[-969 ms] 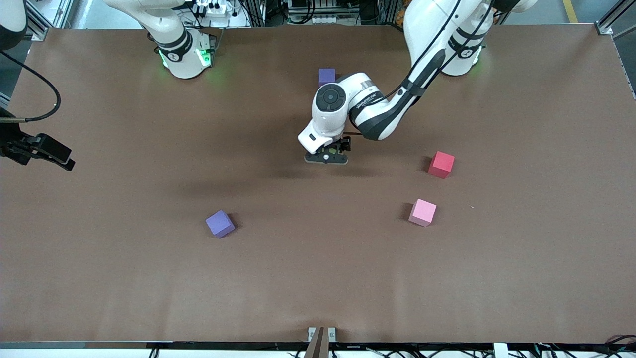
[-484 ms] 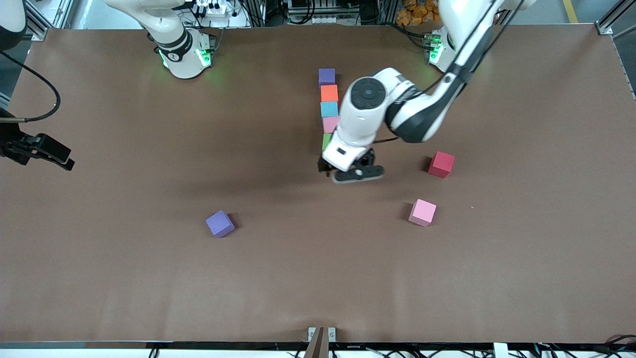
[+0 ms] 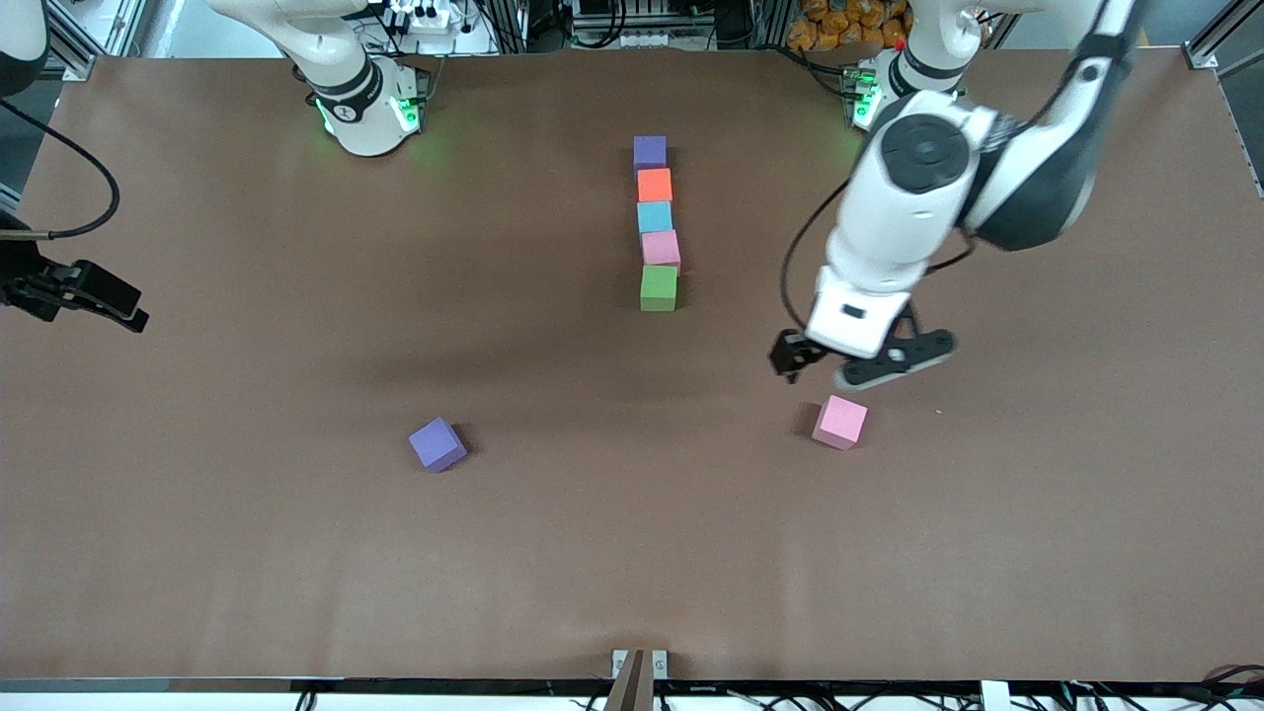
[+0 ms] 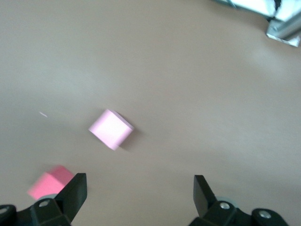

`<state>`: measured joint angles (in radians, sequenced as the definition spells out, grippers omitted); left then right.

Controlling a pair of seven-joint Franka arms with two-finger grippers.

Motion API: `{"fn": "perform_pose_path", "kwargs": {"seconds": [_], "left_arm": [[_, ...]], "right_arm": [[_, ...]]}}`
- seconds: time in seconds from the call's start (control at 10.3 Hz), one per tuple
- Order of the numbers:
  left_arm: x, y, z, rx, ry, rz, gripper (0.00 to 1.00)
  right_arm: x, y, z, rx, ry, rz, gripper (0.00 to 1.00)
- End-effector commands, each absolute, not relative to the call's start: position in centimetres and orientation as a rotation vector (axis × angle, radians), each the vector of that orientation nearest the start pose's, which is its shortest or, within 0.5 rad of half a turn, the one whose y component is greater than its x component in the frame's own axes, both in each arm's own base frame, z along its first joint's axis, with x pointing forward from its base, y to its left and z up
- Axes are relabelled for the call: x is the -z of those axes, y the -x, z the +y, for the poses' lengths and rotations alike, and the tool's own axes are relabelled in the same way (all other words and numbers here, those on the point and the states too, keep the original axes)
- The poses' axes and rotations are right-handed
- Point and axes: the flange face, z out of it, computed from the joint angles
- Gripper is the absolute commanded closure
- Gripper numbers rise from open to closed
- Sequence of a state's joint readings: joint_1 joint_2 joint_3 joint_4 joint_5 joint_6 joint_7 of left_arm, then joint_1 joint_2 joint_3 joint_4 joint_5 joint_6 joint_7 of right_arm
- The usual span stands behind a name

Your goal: Arrange blocks into number 1

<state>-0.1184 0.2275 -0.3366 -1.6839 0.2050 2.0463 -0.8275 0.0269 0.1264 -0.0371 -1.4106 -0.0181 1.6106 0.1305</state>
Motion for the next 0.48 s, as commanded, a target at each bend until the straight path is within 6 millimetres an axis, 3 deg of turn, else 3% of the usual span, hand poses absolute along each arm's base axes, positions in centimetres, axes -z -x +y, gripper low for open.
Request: {"fn": "perform_pose_path", "kwargs": {"seconds": [0.0,0.29,0.39], "left_arm": [[-53.0,-58.7,-18.2,0.332,3.030,-0.375,0.00],[-58.4,-56.8,-10.7,0.278,3.031,-0.348,0.00],[-59.7,-55.9,-7.2,0.225,3.042,-0.356,0.00]], "right_arm": [[-63.7,-59.9,-0.9,0.112,3.140,0.204,0.00],[-63.7,-60.0,-0.9,0.114,3.140,0.197,0.00],[-63.7,-59.9,-1.0,0.112,3.140,0.200,0.00]]}}
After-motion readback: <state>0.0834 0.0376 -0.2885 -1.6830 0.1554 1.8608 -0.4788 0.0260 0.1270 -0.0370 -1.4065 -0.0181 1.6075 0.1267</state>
